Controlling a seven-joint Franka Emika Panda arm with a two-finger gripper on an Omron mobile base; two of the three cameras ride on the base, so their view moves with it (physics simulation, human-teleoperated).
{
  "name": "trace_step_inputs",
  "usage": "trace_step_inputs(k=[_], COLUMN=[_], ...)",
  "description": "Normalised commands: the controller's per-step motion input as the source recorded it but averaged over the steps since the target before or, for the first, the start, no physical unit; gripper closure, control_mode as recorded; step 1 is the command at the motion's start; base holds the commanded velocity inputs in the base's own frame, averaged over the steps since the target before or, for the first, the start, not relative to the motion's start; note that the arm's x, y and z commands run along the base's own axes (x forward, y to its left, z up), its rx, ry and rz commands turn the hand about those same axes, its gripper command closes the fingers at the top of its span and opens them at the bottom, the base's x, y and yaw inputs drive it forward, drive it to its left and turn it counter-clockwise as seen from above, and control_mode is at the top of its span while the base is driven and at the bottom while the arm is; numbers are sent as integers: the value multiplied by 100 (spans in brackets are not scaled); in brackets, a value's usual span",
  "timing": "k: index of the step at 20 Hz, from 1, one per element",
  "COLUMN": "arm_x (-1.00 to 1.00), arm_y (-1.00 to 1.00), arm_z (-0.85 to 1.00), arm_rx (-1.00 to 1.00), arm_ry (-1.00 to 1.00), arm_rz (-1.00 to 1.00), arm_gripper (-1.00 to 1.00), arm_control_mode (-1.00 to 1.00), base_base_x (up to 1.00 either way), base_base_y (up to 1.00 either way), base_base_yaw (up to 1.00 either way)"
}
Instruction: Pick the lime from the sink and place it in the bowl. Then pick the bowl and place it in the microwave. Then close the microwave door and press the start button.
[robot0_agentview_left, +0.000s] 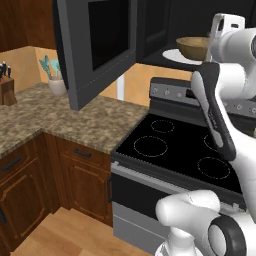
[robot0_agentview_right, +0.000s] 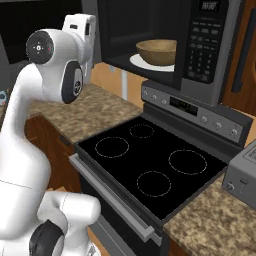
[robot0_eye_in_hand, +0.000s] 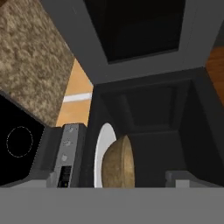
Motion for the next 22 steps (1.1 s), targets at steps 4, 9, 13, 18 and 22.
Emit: trace_step_inputs(k=[4, 9, 13, 18, 22], arm_x=[-100, -100, -71, -53, -25], arm_y=[80, 82, 99, 90, 81], arm_z=[-24, -41, -51, -33, -28], arm_rx=[0, 2, 0, 0, -1], arm_ry=[-4, -1, -1, 0, -1], arm_rz=[0, 0, 0, 0, 0], arm_gripper=[-100, -100, -100, -100, -100], arm_control_mode=[-100, -100, -100, -100, -100], base_base_x=[0, 0, 0, 0, 0], base_base_y=[0, 0, 0, 0, 0], base_base_yaw=[0, 0, 0, 0, 0])
